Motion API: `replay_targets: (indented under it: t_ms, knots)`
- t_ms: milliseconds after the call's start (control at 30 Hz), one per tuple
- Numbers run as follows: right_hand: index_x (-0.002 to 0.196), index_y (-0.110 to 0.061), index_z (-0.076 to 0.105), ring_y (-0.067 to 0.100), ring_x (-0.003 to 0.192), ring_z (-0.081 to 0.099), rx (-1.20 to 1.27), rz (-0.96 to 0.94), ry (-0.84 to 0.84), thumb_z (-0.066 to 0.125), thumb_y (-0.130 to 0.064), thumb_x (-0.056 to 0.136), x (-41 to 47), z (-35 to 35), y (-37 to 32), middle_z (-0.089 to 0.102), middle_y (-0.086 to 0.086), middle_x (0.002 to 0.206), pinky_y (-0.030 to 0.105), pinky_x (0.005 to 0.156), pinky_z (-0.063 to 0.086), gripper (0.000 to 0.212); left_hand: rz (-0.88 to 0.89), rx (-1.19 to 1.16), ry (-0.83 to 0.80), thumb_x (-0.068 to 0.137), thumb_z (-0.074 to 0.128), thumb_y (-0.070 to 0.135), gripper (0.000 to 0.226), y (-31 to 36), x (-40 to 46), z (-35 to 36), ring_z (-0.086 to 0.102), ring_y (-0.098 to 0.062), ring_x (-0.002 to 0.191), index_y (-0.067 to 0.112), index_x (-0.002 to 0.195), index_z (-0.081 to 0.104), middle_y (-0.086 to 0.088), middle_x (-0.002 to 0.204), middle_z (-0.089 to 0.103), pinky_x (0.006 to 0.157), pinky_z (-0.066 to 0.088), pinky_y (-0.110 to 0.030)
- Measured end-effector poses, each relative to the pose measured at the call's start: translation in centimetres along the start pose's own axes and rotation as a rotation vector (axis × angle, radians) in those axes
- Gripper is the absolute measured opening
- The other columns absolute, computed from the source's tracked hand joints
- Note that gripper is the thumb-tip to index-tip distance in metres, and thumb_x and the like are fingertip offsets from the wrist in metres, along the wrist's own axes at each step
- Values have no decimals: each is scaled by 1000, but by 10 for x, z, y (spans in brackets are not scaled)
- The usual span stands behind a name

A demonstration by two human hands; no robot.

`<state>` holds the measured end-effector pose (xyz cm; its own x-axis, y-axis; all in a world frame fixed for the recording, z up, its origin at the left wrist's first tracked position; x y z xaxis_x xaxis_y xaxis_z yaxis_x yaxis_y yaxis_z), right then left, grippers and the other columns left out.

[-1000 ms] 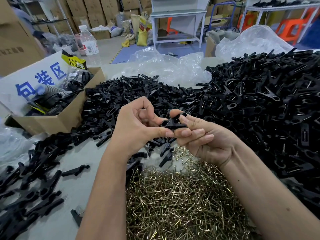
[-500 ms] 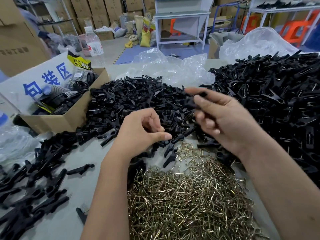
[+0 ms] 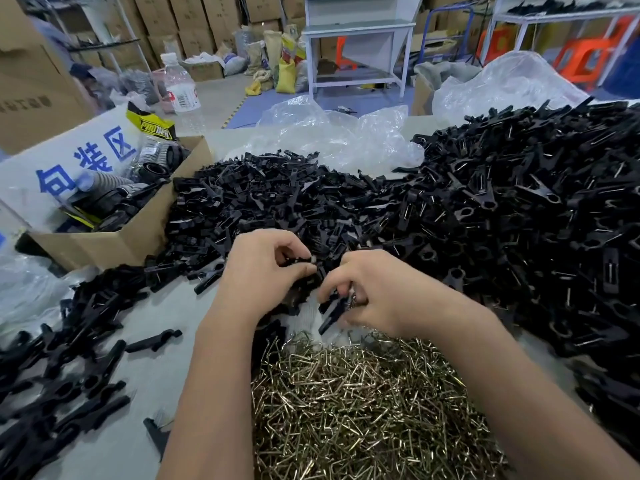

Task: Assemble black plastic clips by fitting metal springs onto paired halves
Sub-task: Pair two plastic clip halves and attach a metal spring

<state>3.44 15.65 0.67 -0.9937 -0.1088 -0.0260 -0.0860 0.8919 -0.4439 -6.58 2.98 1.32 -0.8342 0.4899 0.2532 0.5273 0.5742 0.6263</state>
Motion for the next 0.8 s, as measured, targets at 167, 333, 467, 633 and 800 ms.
replay_targets:
  t_ms: [167,333,467,633,800]
  knots:
    - [101,-38,77,-6,78,51,66,-22,82,82,-25,87,-1,-5,1,52,-19,89,14,72,40,20,-11,-101,99,78,88,20,20,-3,1,-8,62,-2,73,29,75,71,12,73,68,65,42,-7]
    - [103,-31,77,2,66,55,349,65,252,76,-24,94,-7,-21,16,64,-8,84,18,61,48,12,-50,-217,113,78,86,12,24,-3,1,-12,63,-5,78,31,82,71,8,81,69,68,42,-8]
    - [99,-13,75,6,50,55,845,115,452,71,-4,95,-11,-28,29,61,11,74,16,47,44,10,-64,-303,133,77,88,13,24,-3,1,-14,61,-1,77,32,82,74,12,81,67,74,45,-17]
    - [97,-6,80,10,56,54,1217,224,576,73,-1,92,-11,-20,42,64,4,70,15,50,46,10,-69,-475,171,77,91,23,17,-4,2,-15,62,-4,76,30,83,76,7,82,70,77,54,-21]
    - [110,-1,78,8,65,62,1490,196,476,60,11,95,-8,-14,40,74,11,87,15,63,53,26,-81,-625,207,85,86,28,8,-6,6,-14,63,-9,74,28,86,77,3,79,72,72,54,-22]
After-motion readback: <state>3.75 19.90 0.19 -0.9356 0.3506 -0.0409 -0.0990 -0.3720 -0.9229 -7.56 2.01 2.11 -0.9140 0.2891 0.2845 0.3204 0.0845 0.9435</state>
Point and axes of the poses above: each hand's wrist, its own x-axis towards the middle knuckle, its own z-axis out of the palm, y = z × x, the point moved 7 cm from there along x, towards the middle knuckle
